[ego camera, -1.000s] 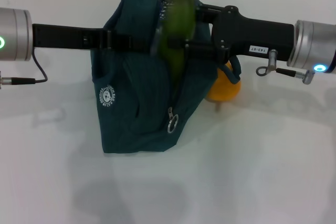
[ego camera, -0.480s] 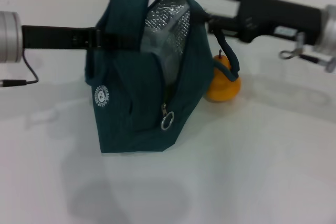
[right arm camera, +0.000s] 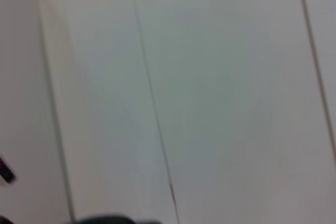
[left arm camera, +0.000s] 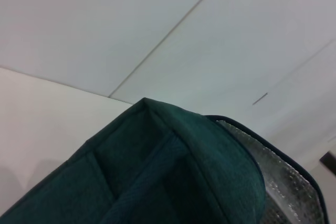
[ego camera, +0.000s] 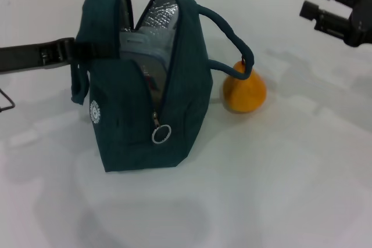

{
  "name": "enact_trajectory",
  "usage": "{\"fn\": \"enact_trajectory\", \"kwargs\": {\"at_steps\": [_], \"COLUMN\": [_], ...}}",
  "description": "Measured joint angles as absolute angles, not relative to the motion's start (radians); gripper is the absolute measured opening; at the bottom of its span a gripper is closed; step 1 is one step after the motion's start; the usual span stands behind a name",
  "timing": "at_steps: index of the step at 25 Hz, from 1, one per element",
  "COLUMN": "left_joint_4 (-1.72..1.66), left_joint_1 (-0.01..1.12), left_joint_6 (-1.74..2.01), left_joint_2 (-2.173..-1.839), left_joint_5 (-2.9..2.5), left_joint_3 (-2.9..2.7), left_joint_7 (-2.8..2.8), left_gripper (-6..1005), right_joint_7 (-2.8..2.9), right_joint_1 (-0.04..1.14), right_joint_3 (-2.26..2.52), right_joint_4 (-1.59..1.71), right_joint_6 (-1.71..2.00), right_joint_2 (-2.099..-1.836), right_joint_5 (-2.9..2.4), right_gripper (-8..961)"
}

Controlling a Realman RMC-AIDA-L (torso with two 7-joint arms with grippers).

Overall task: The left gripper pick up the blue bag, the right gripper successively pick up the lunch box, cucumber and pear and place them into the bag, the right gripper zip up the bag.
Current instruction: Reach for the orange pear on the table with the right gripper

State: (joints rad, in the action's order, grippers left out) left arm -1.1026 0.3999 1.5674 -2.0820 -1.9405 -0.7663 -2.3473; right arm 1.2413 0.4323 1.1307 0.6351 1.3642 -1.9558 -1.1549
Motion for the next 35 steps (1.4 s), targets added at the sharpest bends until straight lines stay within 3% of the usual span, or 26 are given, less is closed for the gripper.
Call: {"fn": "enact_trajectory", "kwargs": {"at_steps": [4,12,35], "left_joint_4": [-1.06,-0.983,-0.953], "left_joint_1": [0.397,0.402,0.401], "left_joint_6": [1.565,1.563,1.562], "left_joint_2": [-2.081,-2.077,-2.077], "left_joint_5": [-1.94,-1.94,-1.932], "left_joint_3": [-0.726,-0.648,-0.632], "left_joint_7": [-2.309,-2.252,-2.238], "left_gripper": [46,46,47], "right_joint_7": [1.239,1.228,1.211], "right_joint_1": [0.439,0.469,0.57], "right_joint_3": [1.131,1.139,1.338], "right_joint_4": [0.587,0.57,0.552], "right_joint_6": [1.316,1.237,1.065], "right_joint_2": [-1.963,-2.008,-2.022], "right_joint_5": [-1.199,-1.286,-1.303], "right_gripper": [708,708,697]}}
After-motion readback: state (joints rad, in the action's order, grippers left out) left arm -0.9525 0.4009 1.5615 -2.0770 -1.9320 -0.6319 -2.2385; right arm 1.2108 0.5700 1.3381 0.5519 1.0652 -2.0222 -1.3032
